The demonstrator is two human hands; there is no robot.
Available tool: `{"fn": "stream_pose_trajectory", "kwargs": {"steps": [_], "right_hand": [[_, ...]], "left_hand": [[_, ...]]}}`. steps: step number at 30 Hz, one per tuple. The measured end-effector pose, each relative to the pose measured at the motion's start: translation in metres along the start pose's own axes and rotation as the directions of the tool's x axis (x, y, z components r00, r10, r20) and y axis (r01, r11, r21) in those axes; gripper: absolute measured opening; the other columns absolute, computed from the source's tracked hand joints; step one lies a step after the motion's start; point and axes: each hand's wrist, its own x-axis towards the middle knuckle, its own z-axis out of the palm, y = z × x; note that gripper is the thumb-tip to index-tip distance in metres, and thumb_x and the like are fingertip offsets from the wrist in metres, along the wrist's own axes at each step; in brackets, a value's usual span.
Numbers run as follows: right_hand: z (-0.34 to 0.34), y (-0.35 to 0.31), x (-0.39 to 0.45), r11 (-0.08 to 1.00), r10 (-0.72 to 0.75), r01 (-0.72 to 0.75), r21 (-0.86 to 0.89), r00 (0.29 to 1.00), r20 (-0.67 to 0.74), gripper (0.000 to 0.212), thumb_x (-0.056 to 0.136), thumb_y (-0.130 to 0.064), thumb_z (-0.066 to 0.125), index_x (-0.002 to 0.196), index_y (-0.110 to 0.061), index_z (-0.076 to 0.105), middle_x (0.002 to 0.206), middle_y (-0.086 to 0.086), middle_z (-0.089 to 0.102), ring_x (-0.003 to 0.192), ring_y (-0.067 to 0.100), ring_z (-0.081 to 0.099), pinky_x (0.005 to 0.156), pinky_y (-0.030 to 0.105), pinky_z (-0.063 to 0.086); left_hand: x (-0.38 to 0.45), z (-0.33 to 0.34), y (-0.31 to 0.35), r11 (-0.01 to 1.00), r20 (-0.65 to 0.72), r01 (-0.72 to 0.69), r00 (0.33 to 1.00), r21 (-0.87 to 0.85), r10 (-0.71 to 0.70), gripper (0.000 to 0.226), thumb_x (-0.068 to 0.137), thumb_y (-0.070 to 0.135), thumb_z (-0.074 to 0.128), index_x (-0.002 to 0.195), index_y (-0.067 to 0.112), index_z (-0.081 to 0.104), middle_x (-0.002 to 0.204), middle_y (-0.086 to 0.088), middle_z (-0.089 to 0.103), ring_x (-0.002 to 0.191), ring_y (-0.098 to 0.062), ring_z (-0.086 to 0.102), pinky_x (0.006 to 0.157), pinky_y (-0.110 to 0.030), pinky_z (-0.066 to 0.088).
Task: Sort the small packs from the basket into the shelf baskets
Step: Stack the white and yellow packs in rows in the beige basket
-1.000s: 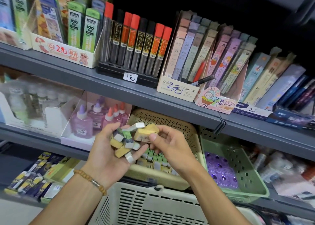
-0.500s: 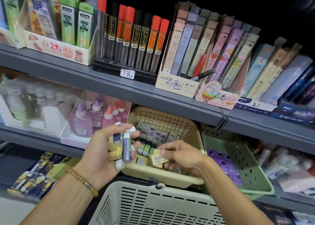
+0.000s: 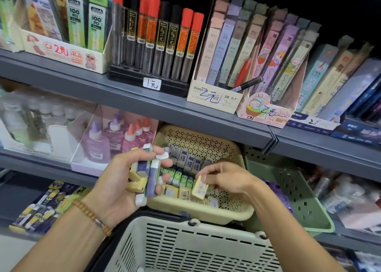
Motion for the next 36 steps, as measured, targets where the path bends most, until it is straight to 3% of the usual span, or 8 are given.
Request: {"fn": "stream_pose_trajectory", "kwargs": {"steps": [5,10,14,17,20,23,28,36], "right_hand": [[0.024,0.004,0.007,0.991,0.055,-0.044,-0.126,0.995,0.084,0.017,0.095,-0.009,0.059,0.091,-0.022,0.069,0.080,0.002,0.065,0.049,0.003,0.056,0.050,0.019,0.049],[0.027,0.010,0.010,0.989,-0.024,0.030,-0.146,0.999,0.046,0.026,0.097,-0.024,0.059,0.122,-0.027,0.061,0.085,0.002,0.067,0.059,0.005,0.059,0.058,0.024,0.050],[0.030,0.007,0.009,0.964,-0.099,0.110,-0.244,0.993,0.056,0.014,0.096,-0.028,0.060,0.104,-0.024,0.070,0.104,0.002,0.070,0.082,0.009,0.064,0.079,0.031,0.055],[0.028,0.005,0.005,0.988,-0.063,0.065,-0.138,0.998,0.021,0.018,0.101,-0.030,0.051,0.104,-0.024,0.068,0.080,0.002,0.067,0.048,0.001,0.056,0.046,0.022,0.047],[0.026,0.000,-0.001,0.976,-0.093,0.114,0.185,0.989,-0.116,0.040,0.099,-0.048,0.046,0.107,-0.016,0.067,0.083,0.002,0.069,0.050,0.005,0.056,0.044,0.018,0.041],[0.031,-0.015,-0.004,0.824,-0.141,0.147,0.547,0.989,-0.054,0.046,0.096,-0.044,0.055,0.106,-0.001,0.067,0.080,0.011,0.071,0.057,0.015,0.060,0.047,0.022,0.046],[0.038,-0.030,0.001,0.733,-0.139,0.115,0.670,0.990,-0.018,0.010,0.092,-0.007,0.063,0.099,-0.001,0.067,0.073,0.011,0.069,0.052,0.012,0.060,0.045,0.018,0.049],[0.005,-0.002,0.039,0.847,0.131,0.101,0.522,0.911,-0.390,0.009,0.089,0.003,0.064,0.090,-0.006,0.068,0.071,0.011,0.069,0.056,0.017,0.060,0.059,0.032,0.057]], "left_hand": [[-0.003,0.000,0.000,1.000,0.085,0.016,0.996,0.009,-0.017,0.019,0.069,0.016,0.057,0.085,0.011,0.067,0.088,-0.018,0.065,0.062,-0.027,0.058,0.047,-0.027,0.046],[-0.002,-0.002,-0.001,0.998,0.138,0.057,0.989,0.001,-0.057,0.020,0.072,0.014,0.053,0.087,0.008,0.066,0.086,-0.020,0.062,0.062,-0.028,0.055,0.045,-0.027,0.045],[0.001,-0.002,-0.003,0.998,0.139,0.070,0.988,0.009,-0.070,0.020,0.070,0.014,0.056,0.086,0.008,0.067,0.086,-0.021,0.062,0.061,-0.029,0.055,0.045,-0.026,0.045],[0.002,-0.003,-0.005,0.996,0.151,0.088,0.984,0.030,-0.091,0.020,0.068,0.013,0.058,0.086,0.008,0.067,0.086,-0.022,0.062,0.061,-0.029,0.055,0.046,-0.027,0.045],[0.002,-0.003,-0.005,0.992,0.178,0.114,0.976,0.061,-0.123,0.026,0.061,0.010,0.064,0.086,0.008,0.068,0.085,-0.022,0.063,0.060,-0.030,0.055,0.044,-0.027,0.044],[0.003,-0.001,-0.007,0.987,0.185,0.144,0.970,0.076,-0.156,0.025,0.064,0.010,0.061,0.088,0.007,0.069,0.085,-0.023,0.063,0.059,-0.030,0.055,0.044,-0.026,0.044],[0.002,0.001,-0.011,0.977,0.152,0.192,0.967,0.087,-0.204,0.030,0.064,0.013,0.062,0.091,0.007,0.073,0.081,-0.021,0.062,0.058,-0.029,0.055,0.044,-0.025,0.044],[0.007,0.001,-0.005,0.978,-0.066,0.082,0.993,-0.194,-0.096,0.025,0.070,0.017,0.062,0.092,0.008,0.069,0.077,-0.015,0.060,0.062,-0.028,0.058,0.050,-0.026,0.049]]}}
